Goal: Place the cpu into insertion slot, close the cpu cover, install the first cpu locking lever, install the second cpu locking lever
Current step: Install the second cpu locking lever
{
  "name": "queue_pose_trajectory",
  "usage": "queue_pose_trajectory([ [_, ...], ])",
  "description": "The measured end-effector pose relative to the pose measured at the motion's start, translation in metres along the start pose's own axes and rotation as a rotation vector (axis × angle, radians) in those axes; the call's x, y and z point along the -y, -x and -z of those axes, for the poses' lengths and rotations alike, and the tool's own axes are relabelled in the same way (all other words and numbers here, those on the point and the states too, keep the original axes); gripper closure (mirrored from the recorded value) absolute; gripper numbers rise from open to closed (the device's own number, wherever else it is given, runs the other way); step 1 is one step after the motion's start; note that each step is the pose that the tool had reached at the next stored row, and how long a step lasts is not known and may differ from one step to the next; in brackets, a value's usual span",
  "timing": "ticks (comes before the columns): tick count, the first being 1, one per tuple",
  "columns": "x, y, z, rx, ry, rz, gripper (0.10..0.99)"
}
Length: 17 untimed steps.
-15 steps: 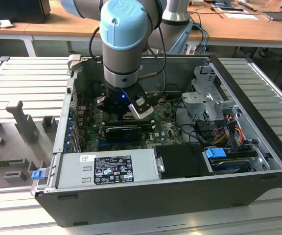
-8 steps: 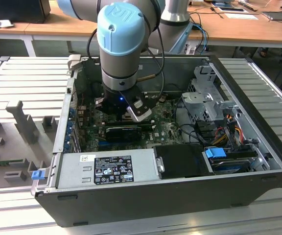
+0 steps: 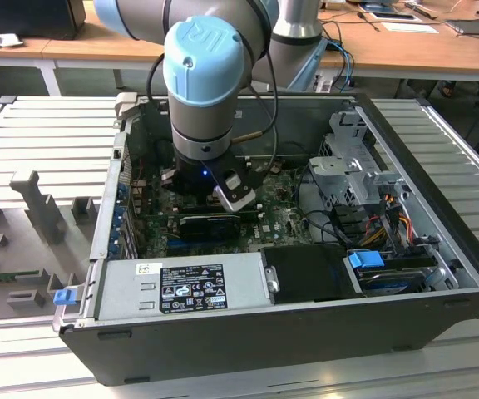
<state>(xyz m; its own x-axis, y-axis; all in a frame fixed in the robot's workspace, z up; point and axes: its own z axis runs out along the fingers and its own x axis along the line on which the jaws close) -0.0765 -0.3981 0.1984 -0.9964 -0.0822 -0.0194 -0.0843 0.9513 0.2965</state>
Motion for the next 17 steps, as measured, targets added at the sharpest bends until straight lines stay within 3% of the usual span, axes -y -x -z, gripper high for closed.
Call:
queue_pose_trajectory([
  [3,0.0010,-0.0013,-0.0025,0.0014,0.009,0.001,0.980],
  [6,0.0003,-0.0017,-0.0003,0.0017,0.011,0.001,0.980],
  [14,-0.0094,-0.0012,0.0271,0.0016,0.011,0.001,0.980],
  [16,-0.0142,-0.0009,0.0421,0.0016,0.011,0.001,0.980],
  [17,-0.0153,-0.0007,0.0446,0.0018,0.011,0.001,0.980],
])
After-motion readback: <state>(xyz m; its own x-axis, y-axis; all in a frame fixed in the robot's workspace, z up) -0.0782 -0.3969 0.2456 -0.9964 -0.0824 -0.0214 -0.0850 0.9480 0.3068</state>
